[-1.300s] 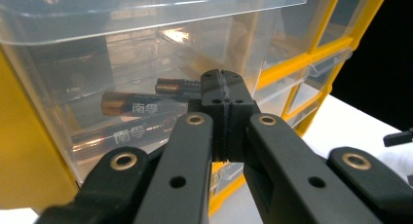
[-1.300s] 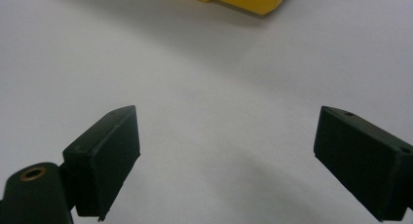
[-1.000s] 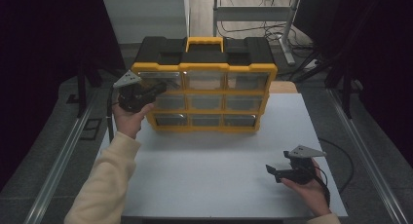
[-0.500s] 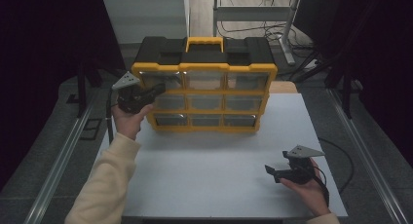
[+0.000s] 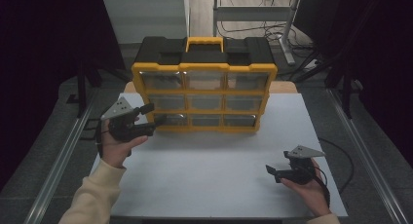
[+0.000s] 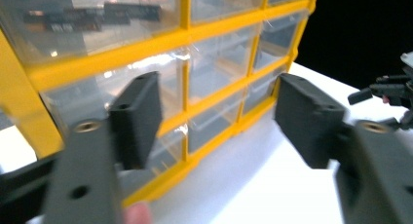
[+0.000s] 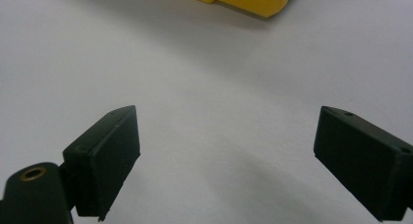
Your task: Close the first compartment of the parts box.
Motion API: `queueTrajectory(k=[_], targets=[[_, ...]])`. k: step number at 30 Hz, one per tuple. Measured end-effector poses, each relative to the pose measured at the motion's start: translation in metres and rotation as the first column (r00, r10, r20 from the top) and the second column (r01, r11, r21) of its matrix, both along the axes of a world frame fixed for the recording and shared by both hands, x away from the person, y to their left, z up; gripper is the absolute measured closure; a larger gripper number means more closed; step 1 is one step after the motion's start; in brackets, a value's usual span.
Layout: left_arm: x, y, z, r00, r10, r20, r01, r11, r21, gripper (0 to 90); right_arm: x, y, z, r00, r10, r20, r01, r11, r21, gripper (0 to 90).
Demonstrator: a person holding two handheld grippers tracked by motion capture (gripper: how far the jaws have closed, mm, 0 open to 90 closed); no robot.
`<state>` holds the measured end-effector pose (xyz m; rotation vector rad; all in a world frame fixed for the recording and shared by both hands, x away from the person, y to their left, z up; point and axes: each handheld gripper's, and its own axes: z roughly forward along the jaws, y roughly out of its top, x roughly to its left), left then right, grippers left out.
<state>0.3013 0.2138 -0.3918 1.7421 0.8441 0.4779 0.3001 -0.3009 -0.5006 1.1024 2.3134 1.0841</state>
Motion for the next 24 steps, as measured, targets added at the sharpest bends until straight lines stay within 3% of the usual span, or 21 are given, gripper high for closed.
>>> queueTrajectory(k=[3, 9, 18, 24], targets=[[-0.009, 0.002, -0.006, 0.9997, 0.006, -0.026, -0.005, 0.9998, 0.017, 20.7, 0.001, 0.0, 0.0, 1.0, 0.002, 0.0, -0.002, 1.0, -0.003, 10.0], [-0.024, 0.007, -0.032, 0.995, 0.033, -0.095, -0.027, 0.998, 0.057, 10.7, 0.001, 0.001, -0.001, 1.0, 0.003, -0.002, -0.003, 1.0, -0.003, 10.0], [-0.032, 0.014, -0.07, 0.9872, 0.058, -0.149, -0.043, 0.9939, 0.101, 9.4, 0.002, 0.002, 0.0, 1.0, 0.008, 0.001, -0.008, 1.0, 0.007, 10.0], [-0.035, 0.013, -0.083, 0.9837, 0.052, -0.172, -0.033, 0.9931, 0.112, 8.7, 0.001, 0.002, 0.001, 0.9997, 0.017, 0.015, -0.017, 1.0, 0.015, 9.9]])
